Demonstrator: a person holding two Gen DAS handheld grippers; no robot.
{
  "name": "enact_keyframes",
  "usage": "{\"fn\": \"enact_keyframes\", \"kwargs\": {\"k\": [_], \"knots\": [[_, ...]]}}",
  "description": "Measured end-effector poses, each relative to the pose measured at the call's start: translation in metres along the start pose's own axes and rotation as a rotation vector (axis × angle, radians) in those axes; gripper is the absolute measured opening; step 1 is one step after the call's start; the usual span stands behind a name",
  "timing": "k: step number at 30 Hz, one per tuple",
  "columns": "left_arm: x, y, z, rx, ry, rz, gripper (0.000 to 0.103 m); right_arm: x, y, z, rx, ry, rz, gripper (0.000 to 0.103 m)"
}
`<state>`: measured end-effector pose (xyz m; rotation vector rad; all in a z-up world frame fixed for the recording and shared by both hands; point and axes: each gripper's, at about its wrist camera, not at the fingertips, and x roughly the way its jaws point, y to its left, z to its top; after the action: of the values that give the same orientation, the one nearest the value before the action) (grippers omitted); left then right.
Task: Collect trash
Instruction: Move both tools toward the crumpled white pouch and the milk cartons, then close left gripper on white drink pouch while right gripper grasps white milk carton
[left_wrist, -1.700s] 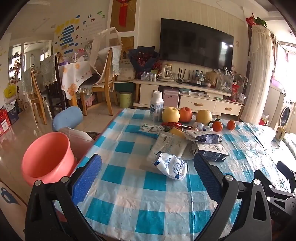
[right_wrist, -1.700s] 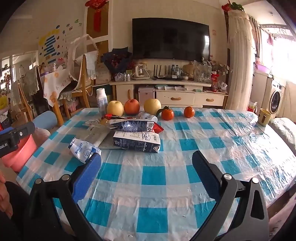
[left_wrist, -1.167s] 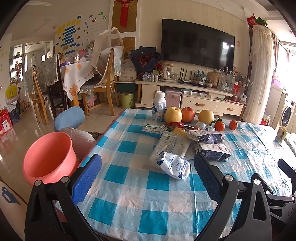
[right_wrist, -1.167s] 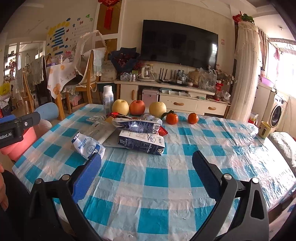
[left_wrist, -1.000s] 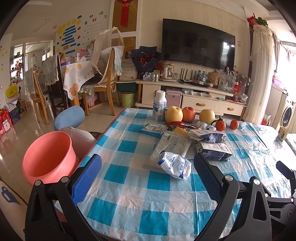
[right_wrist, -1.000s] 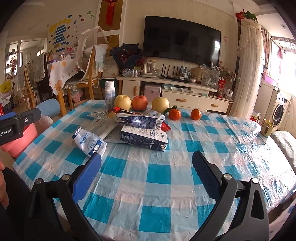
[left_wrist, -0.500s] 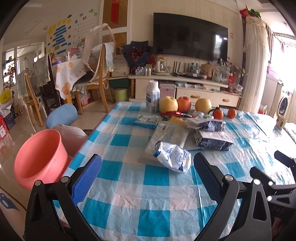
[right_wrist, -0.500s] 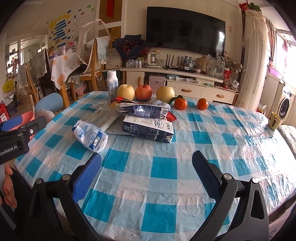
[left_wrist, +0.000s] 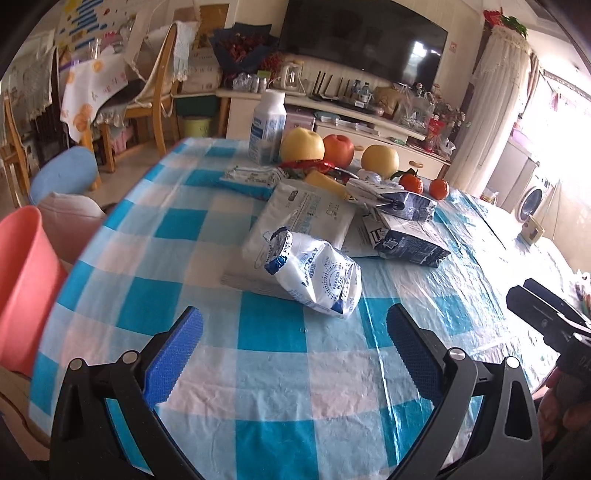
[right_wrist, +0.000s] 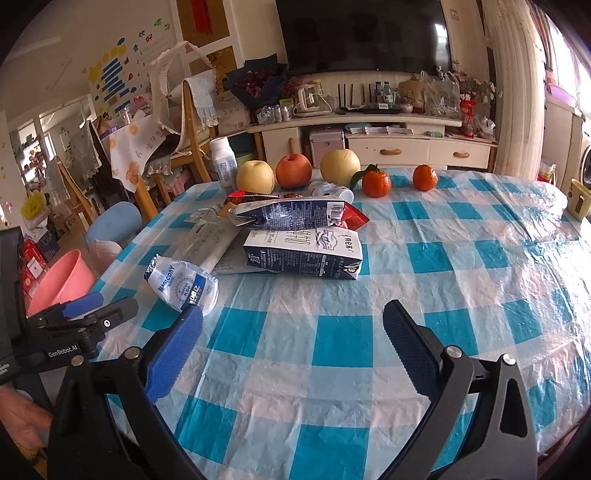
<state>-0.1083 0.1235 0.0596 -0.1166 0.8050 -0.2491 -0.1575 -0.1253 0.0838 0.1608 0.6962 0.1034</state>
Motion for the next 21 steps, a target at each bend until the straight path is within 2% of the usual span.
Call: {"fn": "enact_keyframes", "kwargs": {"k": [5,7,12,16,18,21], "knots": [[0.029,0.005,0.004,-0.062,0.047,-0.028,0.098,0.02,-0.019,0.012,0.054,0.029,0.014,0.095],[0.037,0.005,0.006,-0.078,0.047,-0.04,0.098,0.031,-0.03,0.018,0.085,0.045,0.023,0.084],[0.052,0.001,0.011,-0.107,0.044,-0.05,0.097,0.059,-0.065,0.03,0.215,0.092,0.041,0.083],[0.06,0.002,0.014,-0.138,0.037,-0.05,0.096,0.078,-0.08,0.039,0.254,0.105,0.04,0.083],[0.063,0.002,0.015,-0.15,0.041,-0.051,0.081,0.087,-0.086,0.043,0.281,0.109,0.06,0.083],[0.072,0.003,0.013,-0.175,0.062,-0.05,0.075,0.095,-0.089,0.05,0.283,0.11,0.062,0.083]]}}
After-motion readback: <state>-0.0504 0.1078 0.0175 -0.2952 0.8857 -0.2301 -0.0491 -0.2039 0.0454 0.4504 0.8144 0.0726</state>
